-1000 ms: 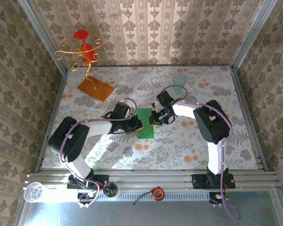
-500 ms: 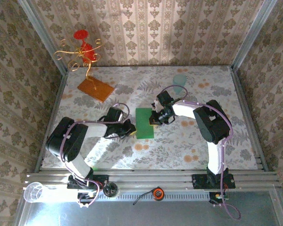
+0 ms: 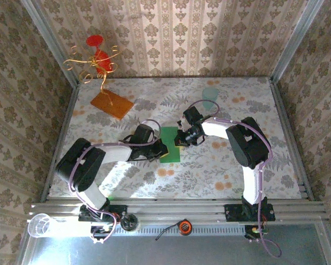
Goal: Fold a paper plane with a square sheet of paper (pick it up from the middle)
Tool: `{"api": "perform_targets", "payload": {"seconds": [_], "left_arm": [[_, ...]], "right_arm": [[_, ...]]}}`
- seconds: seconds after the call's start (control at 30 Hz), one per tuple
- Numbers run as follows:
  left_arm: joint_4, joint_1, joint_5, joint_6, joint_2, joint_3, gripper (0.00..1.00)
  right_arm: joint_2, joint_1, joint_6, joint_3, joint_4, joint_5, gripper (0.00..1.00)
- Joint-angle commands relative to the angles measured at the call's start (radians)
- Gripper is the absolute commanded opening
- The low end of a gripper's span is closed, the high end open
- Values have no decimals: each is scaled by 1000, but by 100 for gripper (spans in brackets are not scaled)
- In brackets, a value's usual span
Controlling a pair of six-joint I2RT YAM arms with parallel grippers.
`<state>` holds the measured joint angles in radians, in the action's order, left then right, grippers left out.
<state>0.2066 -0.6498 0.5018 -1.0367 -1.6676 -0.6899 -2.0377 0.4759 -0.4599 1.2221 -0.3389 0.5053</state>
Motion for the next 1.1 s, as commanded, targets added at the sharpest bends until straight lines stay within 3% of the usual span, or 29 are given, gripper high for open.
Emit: {"api": "perform_targets", "payload": {"seconds": [0.0, 0.3, 0.6, 0.87, 1.07], "left_arm": [[44, -1, 16, -47, -31, 16, 0], [-25, 44, 15, -2, 6, 152, 0], [-173, 70, -20, 50, 168, 246, 0], [-292, 83, -42, 180, 261, 109, 0], [-285, 122, -47, 234, 193, -13, 0]], "right_arm": [[-191, -3, -5, -107, -224, -326, 1], [-206, -3, -5, -108, -213, -330, 1], [-208, -3, -2, -107, -219, -344, 1], [-179, 1, 7, -79, -227, -312, 1], [-102, 22, 39, -5, -236, -211, 3]]}}
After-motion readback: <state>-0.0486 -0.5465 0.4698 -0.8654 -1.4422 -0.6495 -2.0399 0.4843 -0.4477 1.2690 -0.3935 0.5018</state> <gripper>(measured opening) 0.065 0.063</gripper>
